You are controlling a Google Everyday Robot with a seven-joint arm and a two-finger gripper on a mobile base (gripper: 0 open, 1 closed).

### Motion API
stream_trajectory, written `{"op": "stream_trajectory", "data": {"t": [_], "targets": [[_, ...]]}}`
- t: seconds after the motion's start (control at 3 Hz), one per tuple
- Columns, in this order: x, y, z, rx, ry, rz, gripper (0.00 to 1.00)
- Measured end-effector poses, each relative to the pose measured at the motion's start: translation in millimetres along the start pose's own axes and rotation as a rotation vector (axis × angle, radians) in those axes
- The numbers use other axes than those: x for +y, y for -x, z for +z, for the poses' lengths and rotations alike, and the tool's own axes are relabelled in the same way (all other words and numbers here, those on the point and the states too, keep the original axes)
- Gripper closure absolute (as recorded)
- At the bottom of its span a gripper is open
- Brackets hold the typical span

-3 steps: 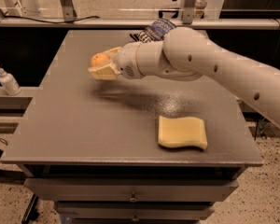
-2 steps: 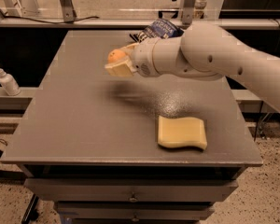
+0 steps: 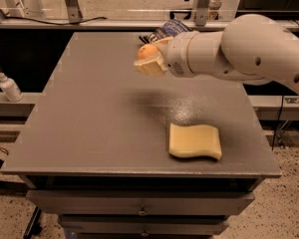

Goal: Move orange near blue chip bag

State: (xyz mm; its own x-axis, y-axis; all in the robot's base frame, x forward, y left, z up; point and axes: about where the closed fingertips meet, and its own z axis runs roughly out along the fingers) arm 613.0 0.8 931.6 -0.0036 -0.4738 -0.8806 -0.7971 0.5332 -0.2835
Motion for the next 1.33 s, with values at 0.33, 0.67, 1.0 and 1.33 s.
{"op": "stream_trajectory", "data": {"t": [0.33, 0.67, 1.0, 1.33], "targets": [[-22.9, -20.5, -8.5, 0.038, -0.055, 0.006, 1.0], [-59.3, -40.0, -15.3, 0.064, -0.119, -0.009, 1.0], [-103.1, -60.9, -18.6, 0.066, -0.186, 0.005, 1.0], [-138.5, -77.4, -7.7, 0.046, -0.215, 0.03, 1.0]]}}
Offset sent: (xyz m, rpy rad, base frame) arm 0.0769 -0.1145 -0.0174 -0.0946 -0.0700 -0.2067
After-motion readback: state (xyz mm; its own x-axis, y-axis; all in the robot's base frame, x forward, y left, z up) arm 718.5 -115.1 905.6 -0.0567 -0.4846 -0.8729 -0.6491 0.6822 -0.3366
